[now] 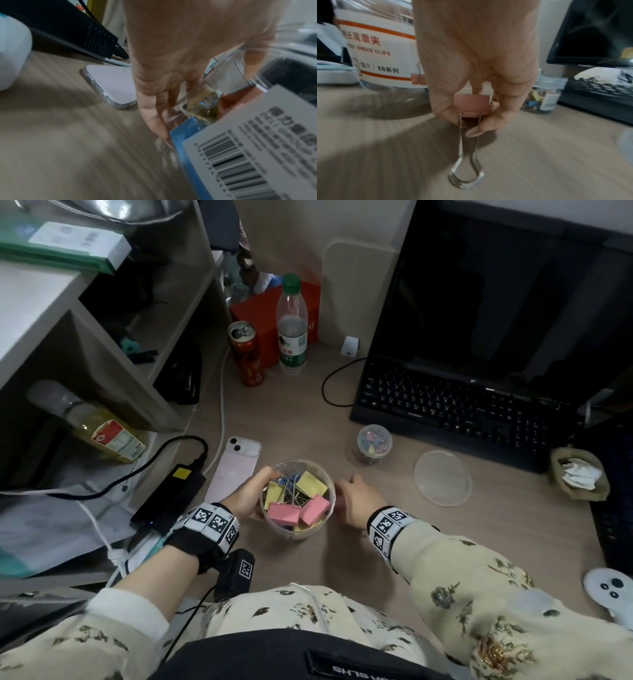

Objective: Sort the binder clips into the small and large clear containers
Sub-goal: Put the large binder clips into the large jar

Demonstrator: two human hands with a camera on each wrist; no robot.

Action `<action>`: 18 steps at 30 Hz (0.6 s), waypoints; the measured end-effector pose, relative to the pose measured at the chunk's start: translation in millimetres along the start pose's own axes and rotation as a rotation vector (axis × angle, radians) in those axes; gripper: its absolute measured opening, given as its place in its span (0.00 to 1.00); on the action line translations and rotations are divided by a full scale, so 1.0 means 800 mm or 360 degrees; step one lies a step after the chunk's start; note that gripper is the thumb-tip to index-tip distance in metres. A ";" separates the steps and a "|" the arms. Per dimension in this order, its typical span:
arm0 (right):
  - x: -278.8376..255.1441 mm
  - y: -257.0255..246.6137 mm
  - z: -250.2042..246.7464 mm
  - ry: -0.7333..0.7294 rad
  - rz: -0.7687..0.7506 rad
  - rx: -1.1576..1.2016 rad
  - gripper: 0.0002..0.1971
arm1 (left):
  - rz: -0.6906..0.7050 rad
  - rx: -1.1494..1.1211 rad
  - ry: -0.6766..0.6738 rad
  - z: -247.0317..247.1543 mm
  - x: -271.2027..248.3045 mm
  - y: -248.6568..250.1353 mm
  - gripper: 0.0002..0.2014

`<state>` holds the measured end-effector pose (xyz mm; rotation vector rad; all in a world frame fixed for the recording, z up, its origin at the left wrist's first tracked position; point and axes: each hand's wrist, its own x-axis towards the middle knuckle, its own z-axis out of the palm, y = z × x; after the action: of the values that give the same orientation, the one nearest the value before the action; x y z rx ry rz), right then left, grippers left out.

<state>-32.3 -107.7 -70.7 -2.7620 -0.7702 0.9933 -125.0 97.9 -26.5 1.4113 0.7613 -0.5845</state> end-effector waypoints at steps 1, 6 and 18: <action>-0.003 0.004 -0.002 -0.0004 0.0038 0.0031 0.22 | 0.0001 0.0003 0.0009 0.002 -0.002 0.002 0.28; -0.023 0.019 -0.040 0.0184 0.0185 0.0311 0.22 | -0.0011 0.0017 0.0053 0.010 -0.004 0.001 0.28; -0.100 -0.024 -0.110 0.0354 -0.0246 0.0461 0.22 | 0.0051 0.0049 -0.0021 0.072 -0.011 0.017 0.25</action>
<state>-38.6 -125.0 48.2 -2.4680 -0.7273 0.6925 -113.1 41.5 -11.0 1.4445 0.7208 -0.5823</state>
